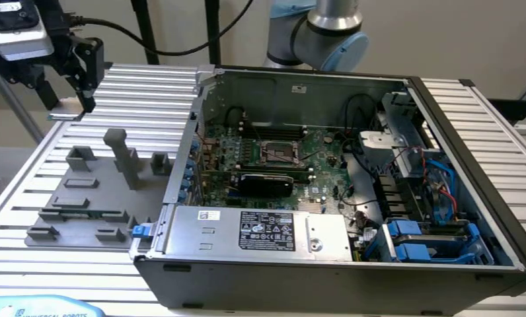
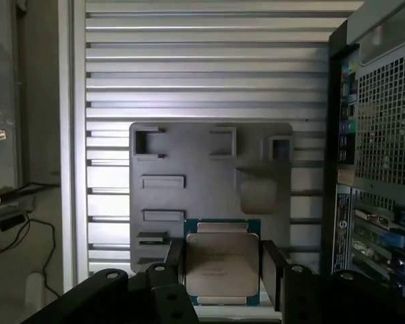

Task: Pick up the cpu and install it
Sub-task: 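Pick up the cpu and move it towards the insertion slot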

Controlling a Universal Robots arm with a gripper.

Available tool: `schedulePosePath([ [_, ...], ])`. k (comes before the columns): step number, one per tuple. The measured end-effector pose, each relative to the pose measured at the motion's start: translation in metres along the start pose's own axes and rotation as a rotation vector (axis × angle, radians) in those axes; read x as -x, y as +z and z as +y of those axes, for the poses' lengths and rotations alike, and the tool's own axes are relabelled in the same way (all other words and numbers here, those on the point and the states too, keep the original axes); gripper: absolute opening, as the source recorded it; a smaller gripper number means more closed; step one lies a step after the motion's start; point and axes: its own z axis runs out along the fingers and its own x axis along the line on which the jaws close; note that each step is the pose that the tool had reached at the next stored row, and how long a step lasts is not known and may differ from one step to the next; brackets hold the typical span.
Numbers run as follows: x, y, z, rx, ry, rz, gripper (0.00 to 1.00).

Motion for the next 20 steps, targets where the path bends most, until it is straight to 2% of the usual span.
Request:
schedulePosePath([
  [8, 0.036, -0.0242, 0.0007, 0.0067, 0.000, 0.0047, 0.55],
  [20, 0.091, -0.0361, 0.0012, 0.0250, 0.000, 0.0068, 0.55],
])
